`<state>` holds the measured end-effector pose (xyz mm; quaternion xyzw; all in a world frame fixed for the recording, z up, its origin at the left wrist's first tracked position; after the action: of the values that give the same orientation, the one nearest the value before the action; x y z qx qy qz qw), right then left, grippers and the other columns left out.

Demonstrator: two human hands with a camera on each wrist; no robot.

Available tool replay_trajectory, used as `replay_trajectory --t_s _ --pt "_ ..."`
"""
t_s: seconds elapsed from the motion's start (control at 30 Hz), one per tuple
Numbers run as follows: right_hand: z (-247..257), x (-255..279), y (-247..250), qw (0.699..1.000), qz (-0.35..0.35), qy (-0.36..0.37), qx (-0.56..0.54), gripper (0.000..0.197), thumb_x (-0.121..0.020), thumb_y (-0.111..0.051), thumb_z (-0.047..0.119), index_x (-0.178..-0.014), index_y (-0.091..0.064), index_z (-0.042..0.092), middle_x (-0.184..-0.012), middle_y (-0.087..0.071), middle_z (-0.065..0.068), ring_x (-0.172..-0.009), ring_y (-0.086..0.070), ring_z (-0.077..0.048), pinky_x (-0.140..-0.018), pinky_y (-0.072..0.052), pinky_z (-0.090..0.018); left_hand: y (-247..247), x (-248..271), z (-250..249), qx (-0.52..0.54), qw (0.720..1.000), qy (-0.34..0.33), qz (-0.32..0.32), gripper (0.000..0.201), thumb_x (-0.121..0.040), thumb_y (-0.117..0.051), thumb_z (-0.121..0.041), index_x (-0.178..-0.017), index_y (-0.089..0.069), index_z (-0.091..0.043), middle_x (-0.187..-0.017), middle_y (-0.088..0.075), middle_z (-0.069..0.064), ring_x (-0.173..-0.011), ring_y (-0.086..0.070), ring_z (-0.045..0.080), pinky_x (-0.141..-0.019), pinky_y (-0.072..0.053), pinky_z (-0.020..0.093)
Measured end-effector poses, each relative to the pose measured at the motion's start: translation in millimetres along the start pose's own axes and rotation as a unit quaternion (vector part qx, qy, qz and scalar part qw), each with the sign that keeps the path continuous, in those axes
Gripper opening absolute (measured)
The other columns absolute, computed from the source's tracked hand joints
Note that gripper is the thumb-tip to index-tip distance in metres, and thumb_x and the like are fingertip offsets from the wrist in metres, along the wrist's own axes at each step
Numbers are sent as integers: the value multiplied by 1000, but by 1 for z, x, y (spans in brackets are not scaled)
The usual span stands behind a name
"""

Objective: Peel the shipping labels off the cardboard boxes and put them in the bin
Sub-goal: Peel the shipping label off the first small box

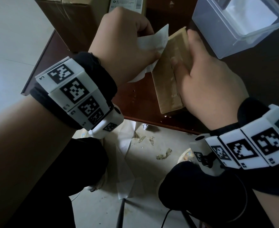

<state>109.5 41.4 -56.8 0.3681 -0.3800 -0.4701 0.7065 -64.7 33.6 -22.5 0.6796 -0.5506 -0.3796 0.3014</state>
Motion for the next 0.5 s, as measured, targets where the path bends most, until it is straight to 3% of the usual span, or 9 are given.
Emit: replay_trajectory --t_s 0.1,0.2,0.37,0.5 --pt "0 1 0 1000 -1 -4 1 63 -111 -34 55 -167 -6 42 -131 -65 -10 -106 -64 -38 -75 -38 -40 -2 -1 0 0 1000 -9 7 17 -88 -73 -35 -98 -77 -22 -81 -62 -10 -62 -52 -6 -61 -37 -3" --pt "-1 1 0 1000 -1 -3 3 63 -111 -33 55 -167 -6 43 -131 -65 -10 -107 -65 -38 -75 -38 -40 -1 -2 1 0 1000 -15 1 19 -87 -72 -35 -99 -77 -21 -81 -60 -12 -64 -48 -12 -60 -35 -3" --pt "-2 -1 -1 1000 -2 -2 0 63 -111 -33 55 -166 -7 42 -133 -65 -10 -110 -65 -39 -75 -39 -41 -1 -2 1 -6 999 -30 19 23 -87 -72 -37 -101 -78 -19 -85 -63 -9 -66 -54 1 -58 -36 -2" --pt "-3 -1 -1 1000 -1 -3 -6 62 -111 -34 54 -166 -7 43 -133 -64 -10 -111 -65 -39 -77 -41 -42 -1 -4 4 17 999 -18 24 19 -86 -73 -35 -98 -76 -21 -77 -60 -16 -66 -52 -12 -58 -37 -1"
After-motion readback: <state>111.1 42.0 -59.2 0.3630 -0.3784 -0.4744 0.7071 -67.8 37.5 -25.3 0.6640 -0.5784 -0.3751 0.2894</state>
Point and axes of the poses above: each hand's wrist, its own x-axis away from the middle knuckle, its own y-axis out of the back of the hand, z = x × y, the point moved 8 cm from there along -x, towards the middle knuckle
